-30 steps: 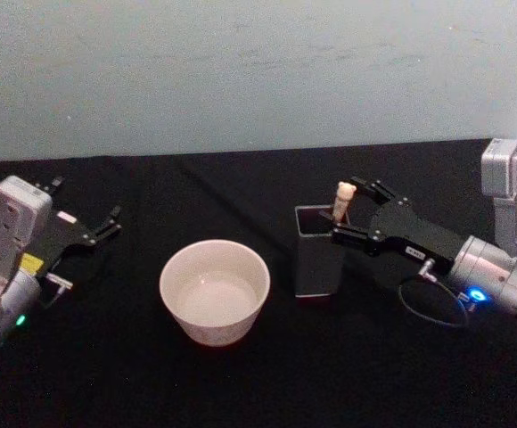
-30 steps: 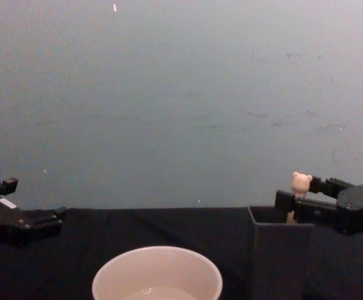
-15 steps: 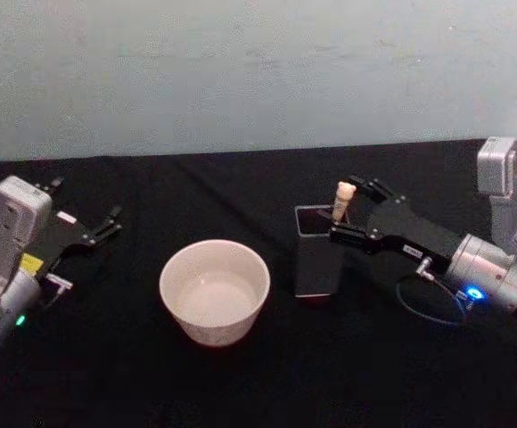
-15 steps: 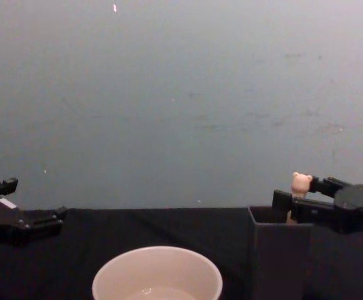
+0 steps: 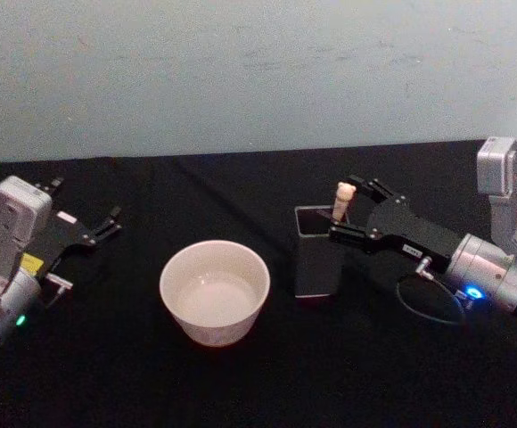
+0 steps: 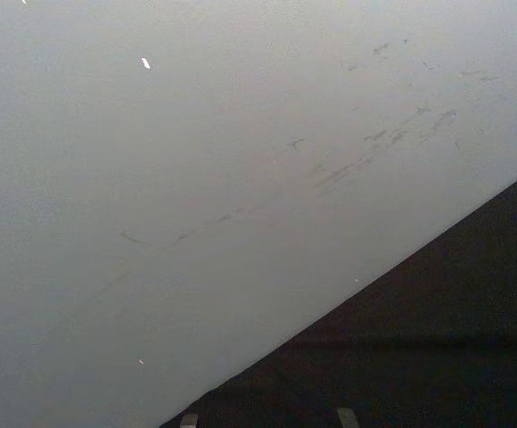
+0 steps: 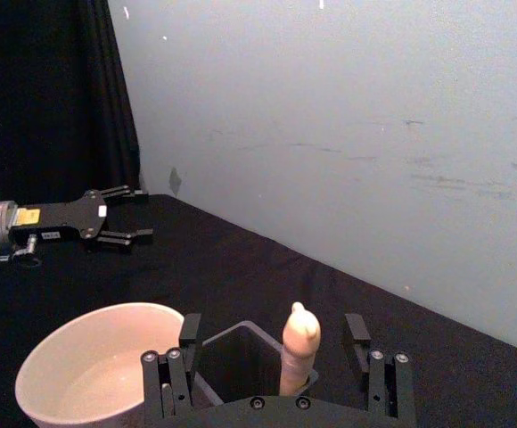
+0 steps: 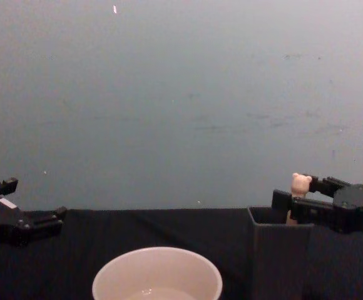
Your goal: Pick up the stirring spoon with one hand, stir inside the cup, then place it back in its original position.
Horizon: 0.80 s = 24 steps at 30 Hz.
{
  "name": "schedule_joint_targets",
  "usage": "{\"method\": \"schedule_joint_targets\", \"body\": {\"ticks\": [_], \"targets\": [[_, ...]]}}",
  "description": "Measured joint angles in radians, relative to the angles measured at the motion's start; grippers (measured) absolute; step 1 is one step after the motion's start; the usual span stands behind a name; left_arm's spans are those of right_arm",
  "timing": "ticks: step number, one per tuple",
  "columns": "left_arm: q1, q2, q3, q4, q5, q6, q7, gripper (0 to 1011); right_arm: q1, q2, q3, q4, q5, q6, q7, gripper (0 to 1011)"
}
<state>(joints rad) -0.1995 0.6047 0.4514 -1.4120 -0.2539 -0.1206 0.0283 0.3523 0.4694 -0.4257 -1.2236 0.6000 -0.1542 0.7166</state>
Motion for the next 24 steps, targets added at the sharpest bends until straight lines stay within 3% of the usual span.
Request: {"method": "schedule_joint_targets", "body": {"ticks": [24], "targets": [[0.0,0.0,0.0,0.0,0.0,0.0,0.0,1001,0.021,-0.015,-0.009,0.025,-0.029,-0.01,0.005,1000]]}}
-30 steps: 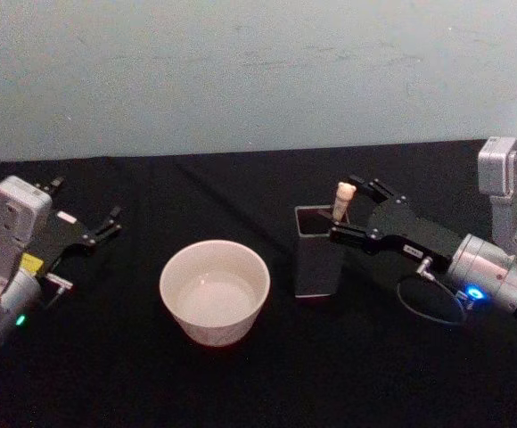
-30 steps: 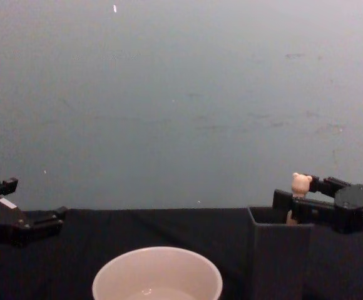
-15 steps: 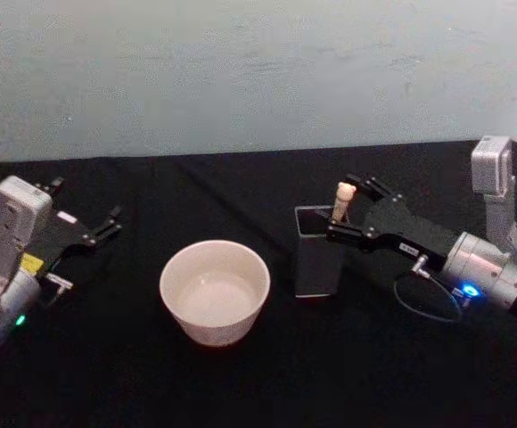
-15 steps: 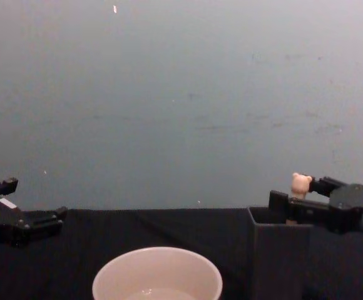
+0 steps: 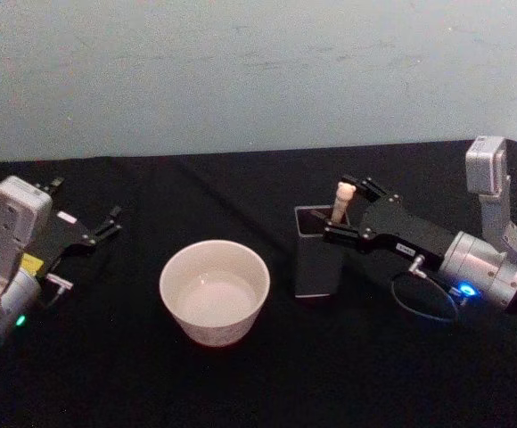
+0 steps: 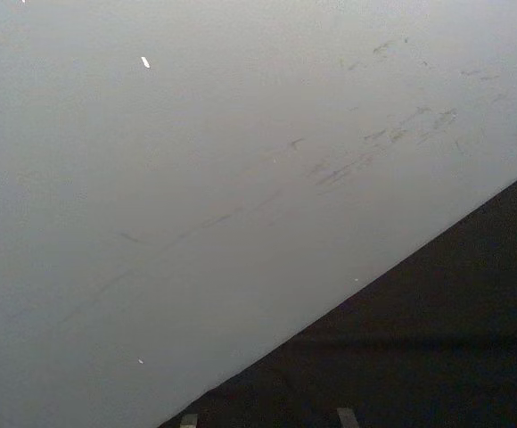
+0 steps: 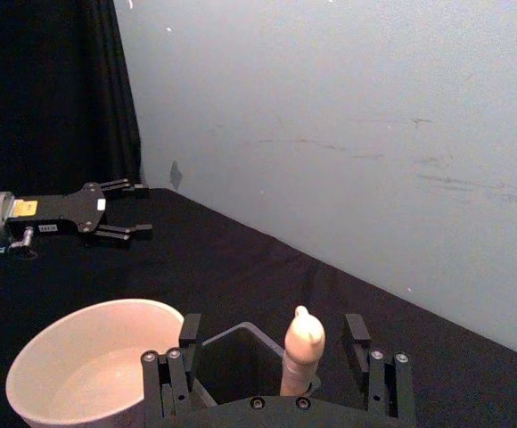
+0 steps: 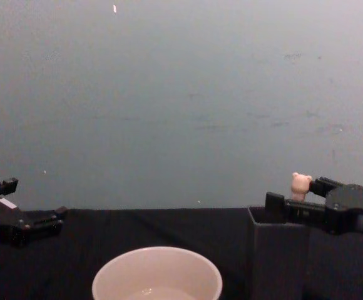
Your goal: Pick up the stirring spoon with one hand, stir inside the cup, then place it back in its original position.
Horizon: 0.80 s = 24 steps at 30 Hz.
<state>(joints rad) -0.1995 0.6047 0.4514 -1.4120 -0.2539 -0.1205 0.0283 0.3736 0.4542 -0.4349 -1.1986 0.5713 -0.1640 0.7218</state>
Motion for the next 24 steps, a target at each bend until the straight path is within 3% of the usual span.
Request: {"method": "schedule_joint_targets", "body": {"ticks": [6,10,24], "targets": [[0.0,0.0,0.0,0.0,0.0,0.0,0.0,1001,0.0,0.0,0.0,0.0,0.001,0.0,0.0,1000],[0.0,0.0,0.0,0.0,0.0,0.0,0.0,1001,0.0,0.0,0.001,0.0,0.002,0.0,0.0,929],[0.0,0.0,0.0,0.0,0.0,0.0,0.0,1001,-0.001,0.0,0.001,0.0,0.004,0.0,0.0,486]]}}
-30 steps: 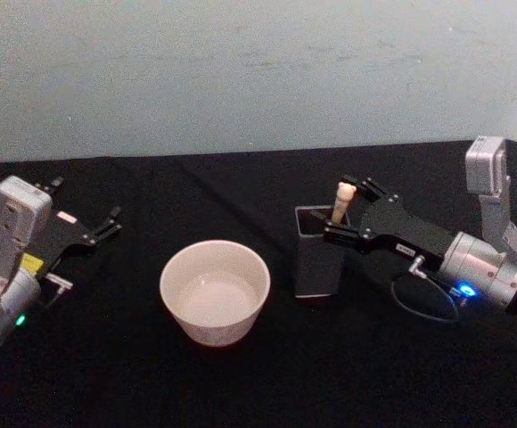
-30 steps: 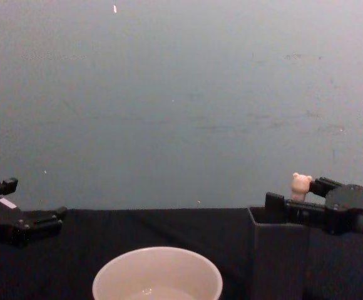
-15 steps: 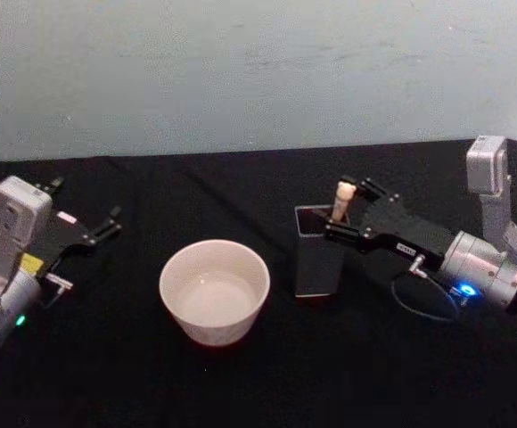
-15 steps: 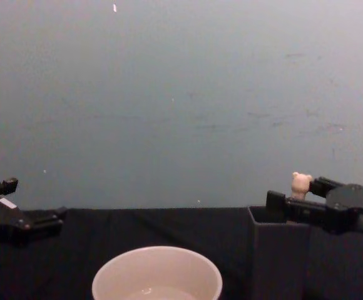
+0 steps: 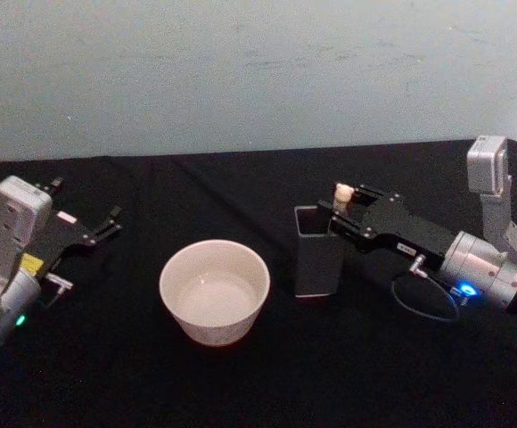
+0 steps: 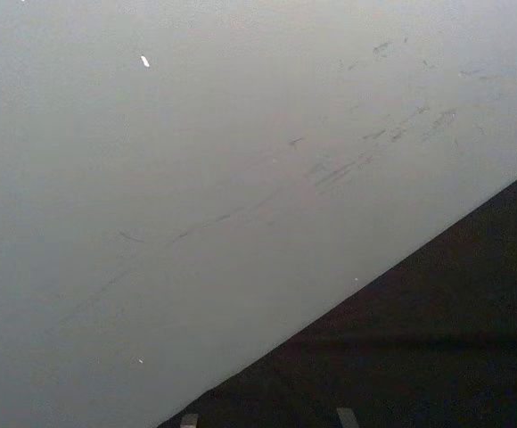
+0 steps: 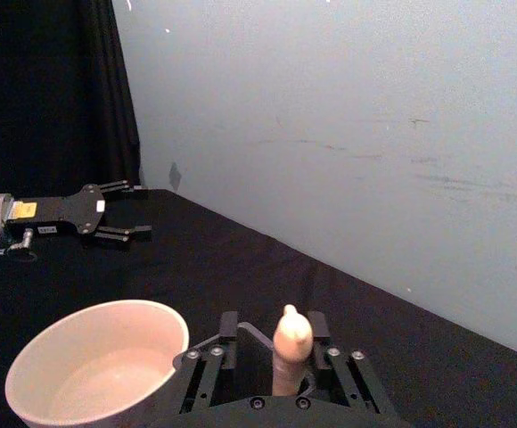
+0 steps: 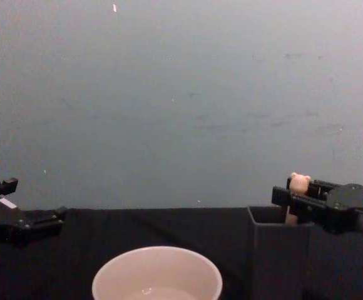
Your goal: Pick up the stirring spoon with one hand, stir inside the cup, then place it back in its original position.
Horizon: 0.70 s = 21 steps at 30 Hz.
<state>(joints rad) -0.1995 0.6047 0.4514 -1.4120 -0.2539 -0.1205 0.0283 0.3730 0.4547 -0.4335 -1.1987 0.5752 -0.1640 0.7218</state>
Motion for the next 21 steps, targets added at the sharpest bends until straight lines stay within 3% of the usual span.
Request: {"method": "schedule_joint_targets", "body": {"ticks": [9,21], "targets": [[0.0,0.0,0.0,0.0,0.0,0.0,0.0,1001,0.0,0.0,0.0,0.0,0.001,0.0,0.0,216],[0.0,0.0,0.0,0.0,0.0,0.0,0.0,1001,0.0,0.0,0.0,0.0,0.0,0.0,0.0,211]]}}
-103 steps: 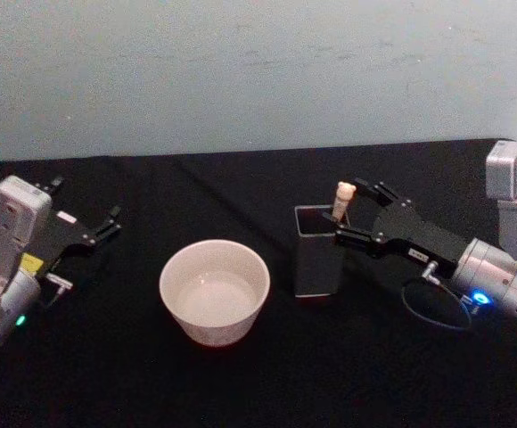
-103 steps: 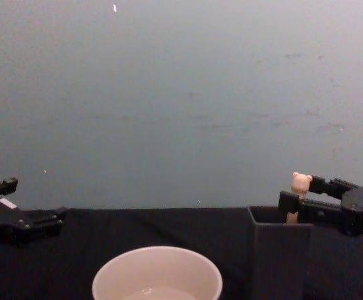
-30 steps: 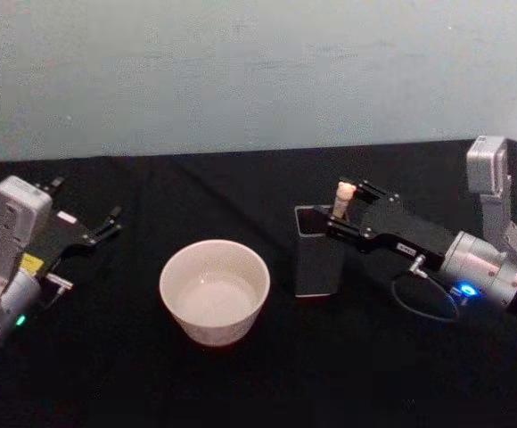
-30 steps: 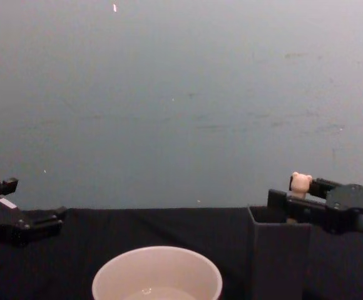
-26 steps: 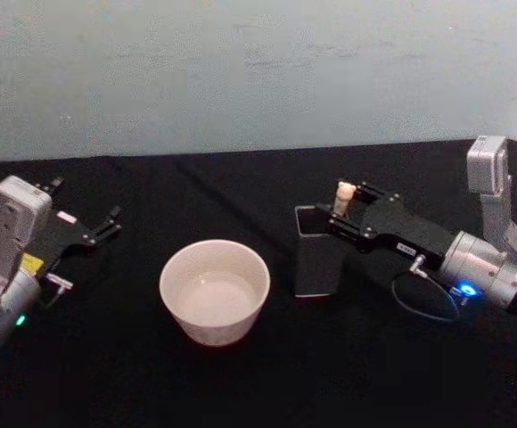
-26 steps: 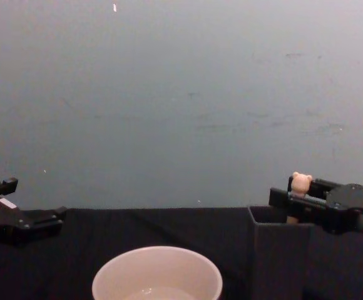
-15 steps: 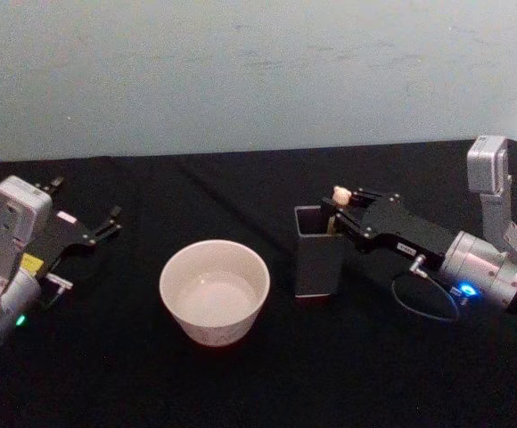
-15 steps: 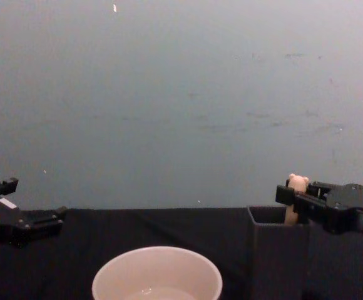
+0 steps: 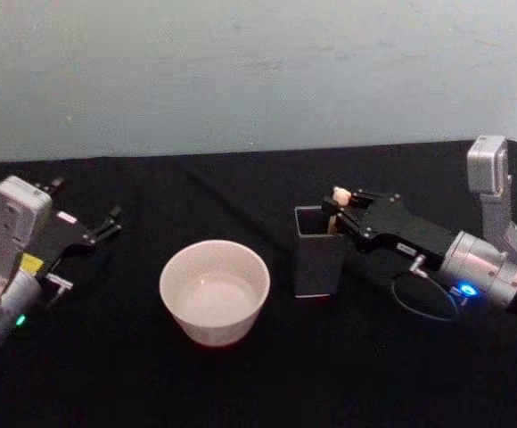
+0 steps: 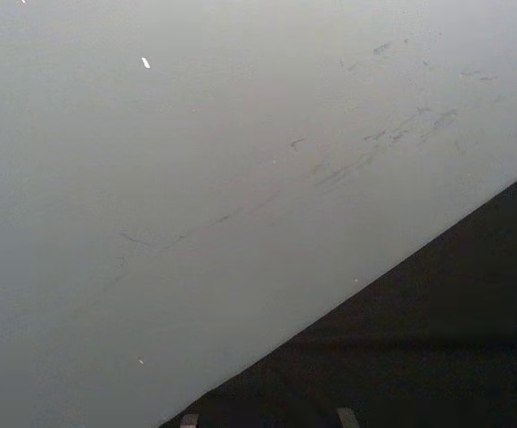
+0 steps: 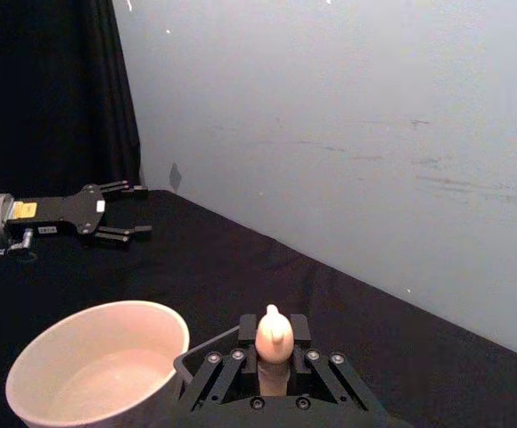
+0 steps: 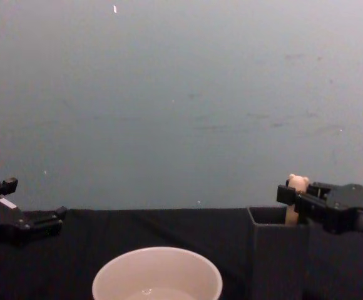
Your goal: Pick up the stirring spoon with one hand, stir inside the cup, then place it back in its original position.
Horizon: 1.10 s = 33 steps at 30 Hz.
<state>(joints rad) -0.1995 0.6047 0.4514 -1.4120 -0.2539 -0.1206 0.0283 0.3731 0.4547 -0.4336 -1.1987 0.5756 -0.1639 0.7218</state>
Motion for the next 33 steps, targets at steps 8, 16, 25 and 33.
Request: {"method": "schedule_joint_targets", "body": {"ticks": [8,16,25,33], "targets": [[0.0,0.0,0.0,0.0,0.0,0.0,0.0,1001,0.008,0.001,-0.001,-0.019,0.003,-0.004,0.02,211],[0.0,0.0,0.0,0.0,0.0,0.0,0.0,1001,0.017,0.014,0.005,-0.074,0.015,-0.013,0.033,211],[0.0,0.0,0.0,0.0,0.0,0.0,0.0,1001,0.028,0.033,0.033,-0.147,0.045,-0.04,0.038,211],[0.0,0.0,0.0,0.0,0.0,0.0,0.0,1001,0.046,0.036,0.046,-0.163,0.056,-0.068,0.043,211]]}}
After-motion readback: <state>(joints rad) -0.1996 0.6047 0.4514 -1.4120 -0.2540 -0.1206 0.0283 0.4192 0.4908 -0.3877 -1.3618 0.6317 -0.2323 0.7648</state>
